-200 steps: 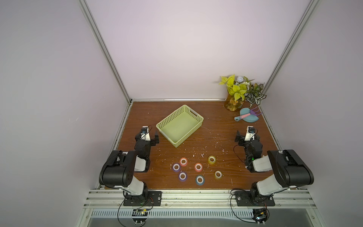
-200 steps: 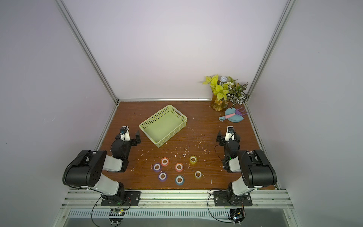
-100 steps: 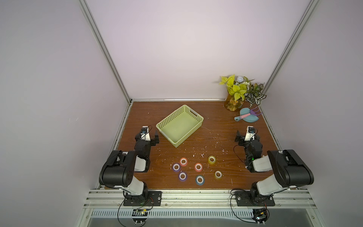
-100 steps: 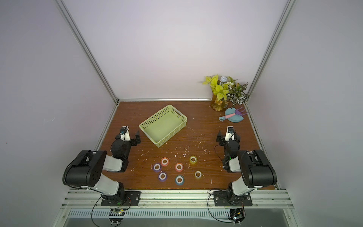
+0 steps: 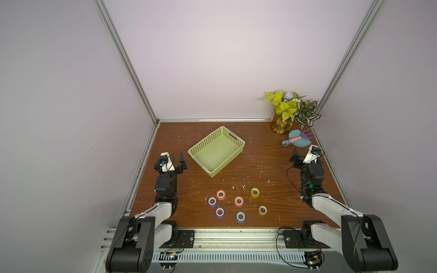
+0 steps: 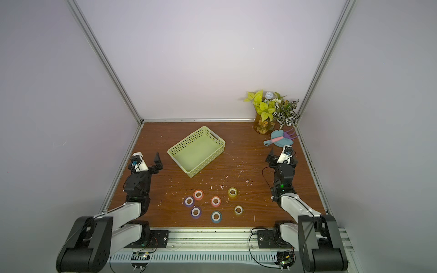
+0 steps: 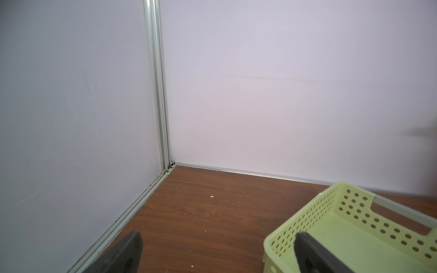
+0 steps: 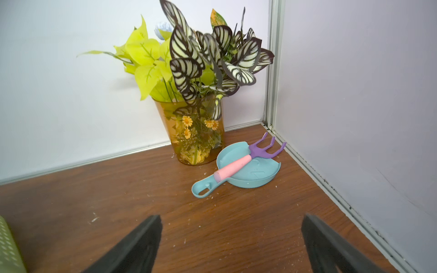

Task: Put the transparent tape into the storage box
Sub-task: Adjust the storage box at the center of the board.

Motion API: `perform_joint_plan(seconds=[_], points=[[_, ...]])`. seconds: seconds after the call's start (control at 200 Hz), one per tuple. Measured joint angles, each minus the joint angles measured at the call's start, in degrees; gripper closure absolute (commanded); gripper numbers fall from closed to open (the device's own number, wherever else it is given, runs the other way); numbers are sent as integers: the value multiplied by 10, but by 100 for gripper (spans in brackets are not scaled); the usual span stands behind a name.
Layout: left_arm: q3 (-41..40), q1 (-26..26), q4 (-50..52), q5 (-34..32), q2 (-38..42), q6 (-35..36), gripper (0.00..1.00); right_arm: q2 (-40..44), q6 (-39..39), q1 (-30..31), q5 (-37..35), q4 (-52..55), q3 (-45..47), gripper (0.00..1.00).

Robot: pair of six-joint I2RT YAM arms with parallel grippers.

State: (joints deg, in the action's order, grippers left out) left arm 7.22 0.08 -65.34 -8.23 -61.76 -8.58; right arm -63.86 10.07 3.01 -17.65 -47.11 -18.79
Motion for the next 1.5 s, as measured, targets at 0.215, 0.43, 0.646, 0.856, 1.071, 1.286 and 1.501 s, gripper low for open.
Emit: perform_joint_plan(seconds=[0.215,0.43,0.646,0.856,1.071,1.286,1.501], points=[[122,0,265,-61,73,-132,1,49,61,-1,47,176,-79,1],[203,0,435,9,32,-214,1,51,90,-1,133,299,-110,1],[223,-38,525,58,-7,-271,1,22,95,12,193,375,-143,1],[260,-79,558,78,-50,-314,5,4,92,42,212,417,-143,1],[292,-121,596,69,-94,-335,16,-3,88,52,212,429,-143,1],[325,-167,618,50,-137,-342,29,-20,88,52,212,440,-144,1],[345,-191,646,35,-167,-343,44,-24,88,53,212,450,-144,1]])
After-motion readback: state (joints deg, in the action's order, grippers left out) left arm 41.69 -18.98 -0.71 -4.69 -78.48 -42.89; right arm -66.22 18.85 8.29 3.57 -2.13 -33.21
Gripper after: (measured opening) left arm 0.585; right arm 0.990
